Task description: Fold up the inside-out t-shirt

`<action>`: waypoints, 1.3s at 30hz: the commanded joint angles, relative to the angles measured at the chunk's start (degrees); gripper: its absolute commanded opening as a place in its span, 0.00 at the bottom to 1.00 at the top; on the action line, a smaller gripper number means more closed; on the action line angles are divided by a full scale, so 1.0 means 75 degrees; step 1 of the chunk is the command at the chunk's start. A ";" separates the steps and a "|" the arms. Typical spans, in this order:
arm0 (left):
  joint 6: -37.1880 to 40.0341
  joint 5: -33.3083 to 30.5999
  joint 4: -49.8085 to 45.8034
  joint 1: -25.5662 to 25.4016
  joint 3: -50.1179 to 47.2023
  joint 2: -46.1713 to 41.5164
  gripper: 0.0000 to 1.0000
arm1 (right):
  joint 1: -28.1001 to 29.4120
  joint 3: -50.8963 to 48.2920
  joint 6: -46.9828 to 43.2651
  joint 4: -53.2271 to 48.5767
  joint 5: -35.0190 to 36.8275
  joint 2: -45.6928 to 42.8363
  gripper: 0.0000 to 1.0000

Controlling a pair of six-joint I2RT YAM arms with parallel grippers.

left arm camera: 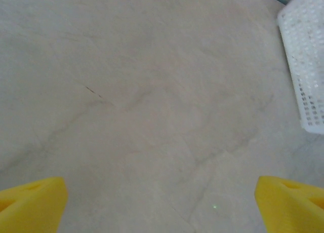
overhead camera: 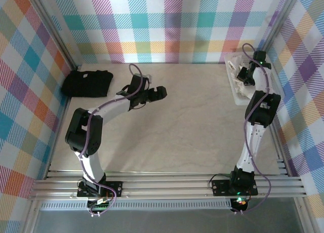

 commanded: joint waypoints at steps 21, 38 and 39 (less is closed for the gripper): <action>0.0190 -0.4361 -0.0330 -0.0486 -0.2699 -0.4720 1.00 | 0.4638 -0.5896 0.1969 0.5897 -0.1732 -0.8443 0.00; 0.0125 -0.2801 -0.0784 -0.0447 -0.4630 -0.6278 1.00 | 0.5332 -0.7563 -0.0100 0.2401 -0.0938 -0.6162 0.86; 0.0134 -0.2800 -0.0784 -0.0442 -0.4725 -0.6116 1.00 | 0.5453 -0.7690 -0.0060 0.2255 -0.1121 -0.6189 0.86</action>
